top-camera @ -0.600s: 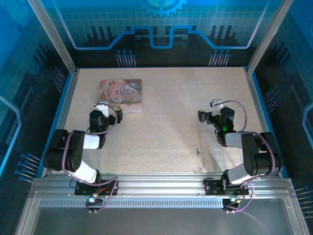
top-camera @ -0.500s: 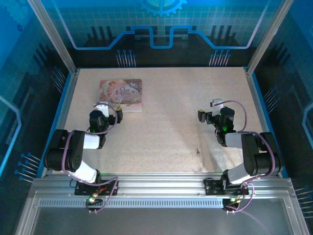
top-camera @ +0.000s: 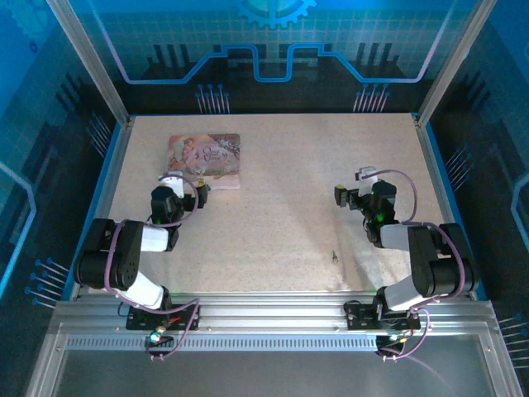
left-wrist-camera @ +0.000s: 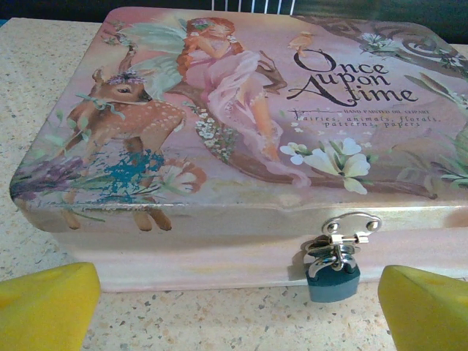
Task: Unlock a padlock with a key
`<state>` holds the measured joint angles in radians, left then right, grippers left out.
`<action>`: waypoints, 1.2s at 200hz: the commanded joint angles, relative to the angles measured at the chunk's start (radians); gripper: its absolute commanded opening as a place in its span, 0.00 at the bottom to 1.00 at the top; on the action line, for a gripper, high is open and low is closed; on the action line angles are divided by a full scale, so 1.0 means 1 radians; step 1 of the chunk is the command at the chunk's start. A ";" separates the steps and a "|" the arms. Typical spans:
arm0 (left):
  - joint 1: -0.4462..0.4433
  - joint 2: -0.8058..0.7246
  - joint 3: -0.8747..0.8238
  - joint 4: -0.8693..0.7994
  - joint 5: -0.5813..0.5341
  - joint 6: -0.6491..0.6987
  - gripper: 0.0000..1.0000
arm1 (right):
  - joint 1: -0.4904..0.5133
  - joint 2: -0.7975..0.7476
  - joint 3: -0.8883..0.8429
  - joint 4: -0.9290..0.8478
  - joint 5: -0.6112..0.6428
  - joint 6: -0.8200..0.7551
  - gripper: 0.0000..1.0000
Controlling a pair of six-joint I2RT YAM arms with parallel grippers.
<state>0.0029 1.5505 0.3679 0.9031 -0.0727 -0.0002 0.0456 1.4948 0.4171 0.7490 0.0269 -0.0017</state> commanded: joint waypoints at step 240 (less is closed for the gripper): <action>-0.003 -0.444 0.209 -0.690 -0.049 -0.153 0.99 | 0.017 -0.285 0.121 -0.467 0.036 0.122 1.00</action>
<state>0.0029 1.1545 0.4545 0.5194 -0.0933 -0.0616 0.0460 1.2697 0.4652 0.4847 0.0753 0.0349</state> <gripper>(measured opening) 0.990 0.997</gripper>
